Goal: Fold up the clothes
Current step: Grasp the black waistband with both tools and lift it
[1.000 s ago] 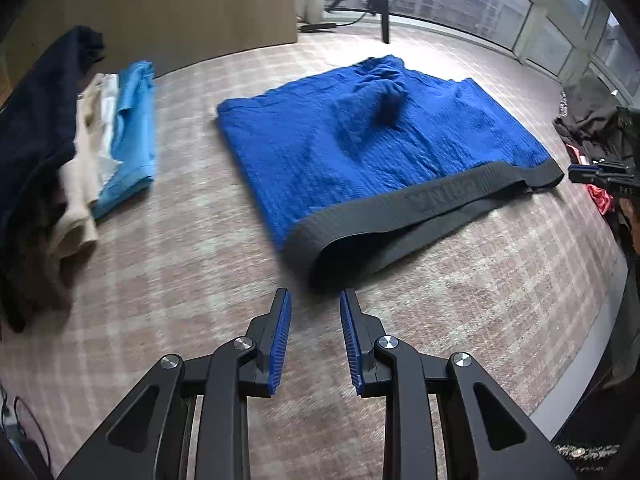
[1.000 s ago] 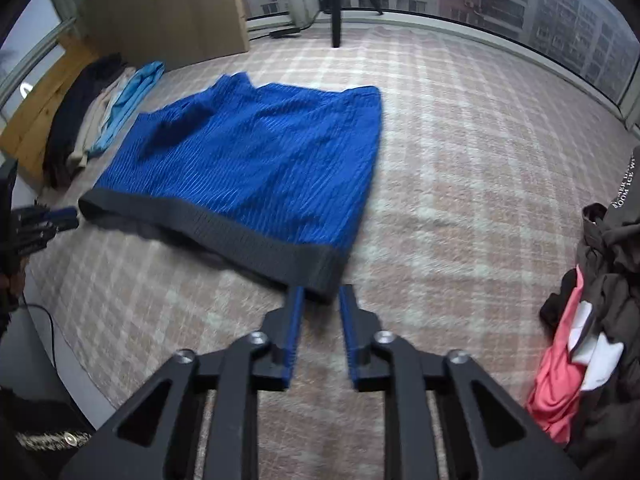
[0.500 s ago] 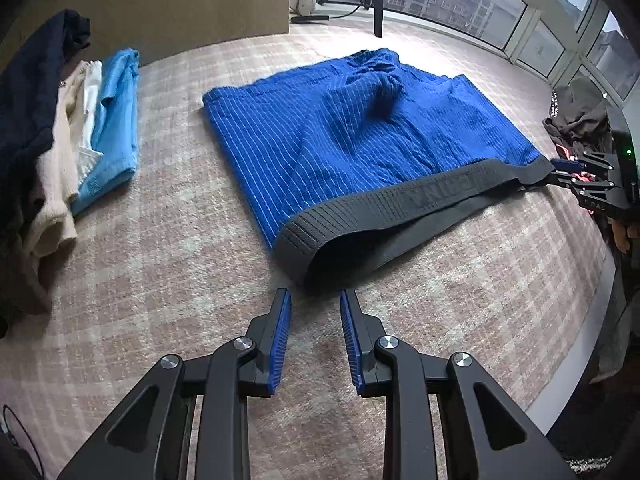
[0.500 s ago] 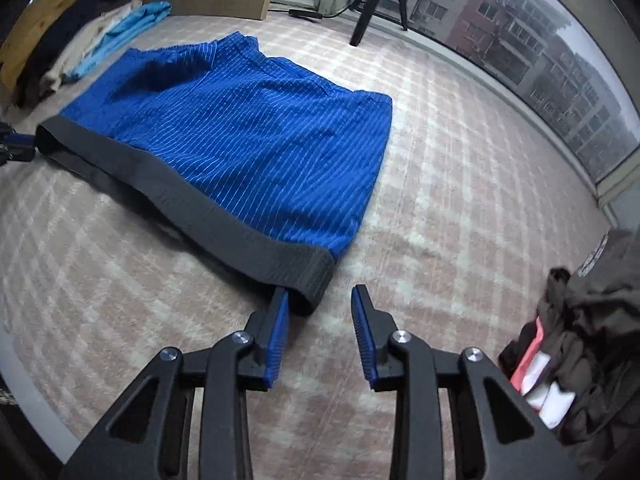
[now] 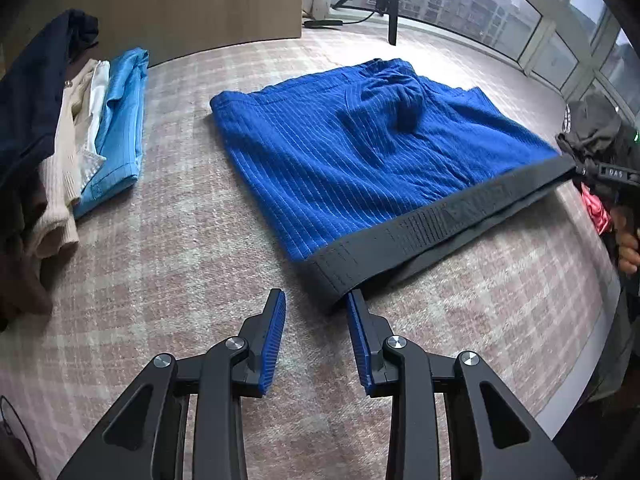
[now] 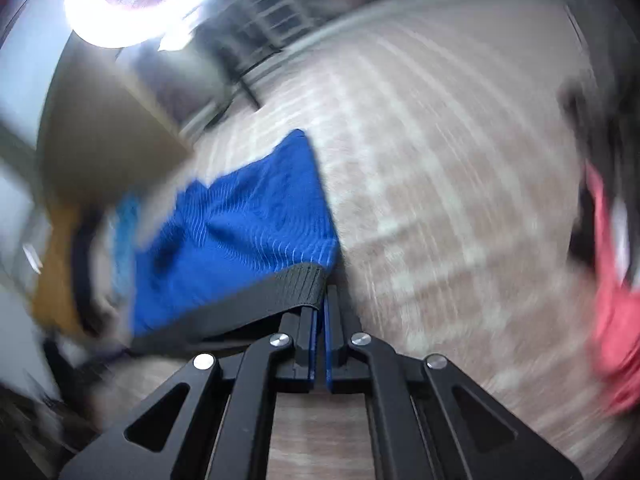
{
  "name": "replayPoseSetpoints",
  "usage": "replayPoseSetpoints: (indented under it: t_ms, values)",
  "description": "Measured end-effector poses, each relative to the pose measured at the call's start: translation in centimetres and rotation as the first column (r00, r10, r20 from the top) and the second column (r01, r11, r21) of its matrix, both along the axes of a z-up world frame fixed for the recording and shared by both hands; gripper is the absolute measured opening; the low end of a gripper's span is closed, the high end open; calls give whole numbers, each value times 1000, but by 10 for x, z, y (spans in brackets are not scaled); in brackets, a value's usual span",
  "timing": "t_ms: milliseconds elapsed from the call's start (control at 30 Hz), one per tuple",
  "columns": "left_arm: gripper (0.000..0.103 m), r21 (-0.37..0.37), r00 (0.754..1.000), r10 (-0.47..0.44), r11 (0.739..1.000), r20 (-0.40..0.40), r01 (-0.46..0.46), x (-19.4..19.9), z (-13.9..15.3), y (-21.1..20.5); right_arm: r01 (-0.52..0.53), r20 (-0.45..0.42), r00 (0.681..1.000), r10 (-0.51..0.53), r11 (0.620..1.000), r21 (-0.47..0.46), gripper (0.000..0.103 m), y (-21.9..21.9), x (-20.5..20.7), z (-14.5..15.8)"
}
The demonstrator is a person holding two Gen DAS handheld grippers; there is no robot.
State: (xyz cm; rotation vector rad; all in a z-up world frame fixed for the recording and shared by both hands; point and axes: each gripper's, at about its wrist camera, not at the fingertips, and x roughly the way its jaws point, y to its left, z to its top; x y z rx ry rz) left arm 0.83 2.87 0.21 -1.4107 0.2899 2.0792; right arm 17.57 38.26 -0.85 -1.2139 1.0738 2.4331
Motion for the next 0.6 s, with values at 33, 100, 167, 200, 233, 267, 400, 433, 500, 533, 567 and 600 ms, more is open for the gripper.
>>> replayPoseSetpoints:
  t_ms: [33,100,167,200,233,267,400,433,500,533,567,600]
  values:
    - [30,12,1000,-2,1000,15,1,-1,0,1,-6,10,1000,6,1000,-12,3,0,0,-3]
    - [30,16,1000,-15,1000,14,14,0,1,4,-33,28,999,32,999,33,3,-5,-4,-1]
    - [30,-21,999,-29,999,-20,29,2,2,12,-60,47,997,56,995,78,3,-10,-8,2]
    - [30,-40,999,-31,999,-30,30,2,1,15,-73,56,996,68,992,99,3,-12,-10,4]
    - [30,-46,999,-29,999,-31,28,2,0,17,-87,66,995,80,989,121,3,-15,-12,5]
    - [30,-52,999,-24,998,-35,22,0,-1,19,-101,76,993,91,985,143,3,-17,-14,6]
    - [7,-112,997,18,993,-73,-26,-5,-3,20,-158,120,984,134,961,226,3,-27,-22,12]
    - [5,-117,997,26,992,-78,-35,-7,-2,18,-173,131,981,144,954,247,3,-30,-24,13]
    - [1,-102,995,23,994,-96,-33,-9,9,13,-165,123,983,140,959,230,3,-27,-26,17]
    - [1,-95,993,18,995,-114,-29,-9,17,11,-154,109,985,134,967,203,3,-23,-25,20]
    - [1,-91,991,12,996,-130,-24,-8,26,10,-151,100,986,134,971,184,3,-22,-25,25]
    - [1,-75,993,-2,997,-117,-6,-5,38,6,-153,102,985,136,973,175,3,-23,-24,30]
